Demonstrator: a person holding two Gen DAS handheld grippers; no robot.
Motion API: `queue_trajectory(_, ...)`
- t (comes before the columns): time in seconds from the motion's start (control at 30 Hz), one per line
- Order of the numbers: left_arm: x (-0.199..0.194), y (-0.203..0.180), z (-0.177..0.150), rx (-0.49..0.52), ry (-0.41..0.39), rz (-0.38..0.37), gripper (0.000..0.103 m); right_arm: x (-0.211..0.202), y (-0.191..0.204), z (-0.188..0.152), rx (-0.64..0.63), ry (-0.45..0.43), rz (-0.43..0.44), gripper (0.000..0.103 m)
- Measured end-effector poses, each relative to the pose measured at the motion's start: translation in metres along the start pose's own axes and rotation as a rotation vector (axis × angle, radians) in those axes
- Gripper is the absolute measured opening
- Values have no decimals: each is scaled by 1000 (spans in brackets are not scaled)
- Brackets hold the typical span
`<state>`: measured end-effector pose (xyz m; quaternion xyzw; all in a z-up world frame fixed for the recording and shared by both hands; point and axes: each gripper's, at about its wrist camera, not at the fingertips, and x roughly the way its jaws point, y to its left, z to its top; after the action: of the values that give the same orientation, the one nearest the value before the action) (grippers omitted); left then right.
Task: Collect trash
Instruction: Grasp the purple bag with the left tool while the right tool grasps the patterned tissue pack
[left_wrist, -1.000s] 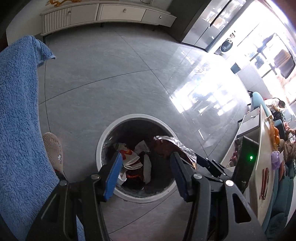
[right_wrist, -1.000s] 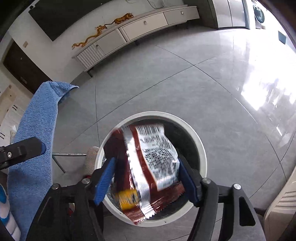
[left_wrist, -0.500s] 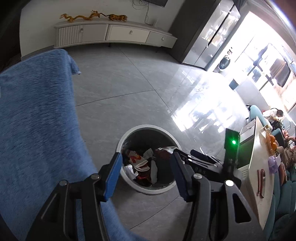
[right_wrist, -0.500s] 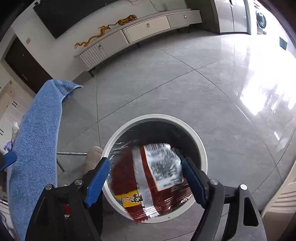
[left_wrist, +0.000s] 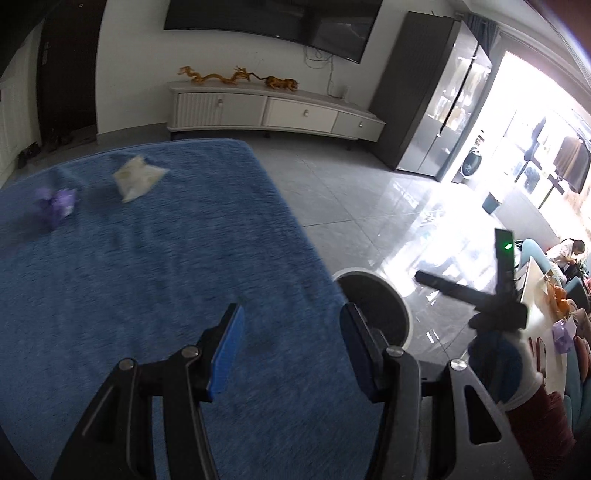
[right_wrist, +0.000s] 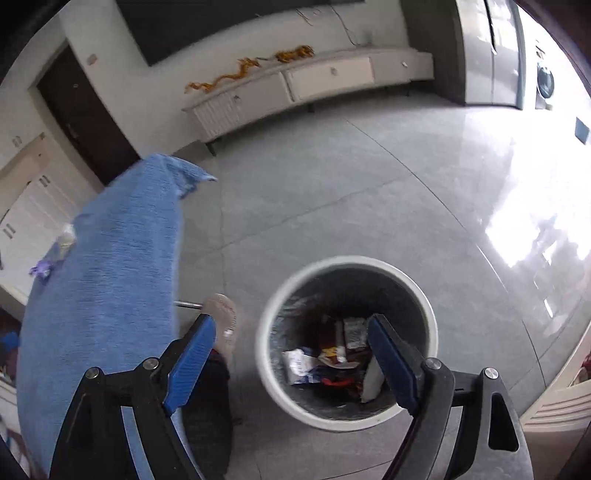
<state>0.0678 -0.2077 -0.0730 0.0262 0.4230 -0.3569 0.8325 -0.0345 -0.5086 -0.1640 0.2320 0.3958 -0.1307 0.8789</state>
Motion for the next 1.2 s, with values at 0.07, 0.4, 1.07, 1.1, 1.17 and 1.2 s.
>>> queue_trajectory(0.07, -15, 18, -7, -22, -1, 13, 52, -13, 17, 1, -24, -22, 16, 84)
queue_trajectory(0.4, -92, 92, -47, -106, -81, 89, 52, -82, 116, -2, -179, -145, 114, 84)
queue_trajectory(1.07, -102, 184, -30, -179, -93, 172, 52, -42, 246, 20, -361, -103, 294, 78)
queue_trajectory(1.1, -97, 189, -21, -167, -95, 184, 52, -34, 250, 24, -365, -95, 302, 78)
queue_trajectory(1.17, -86, 198, -3, -151, -99, 204, 52, -12, 265, 32, -374, -76, 318, 76)
queue_trajectory(1.2, -78, 204, 8, -147, -99, 214, 52, 2, 273, 39, -378, -64, 328, 76)
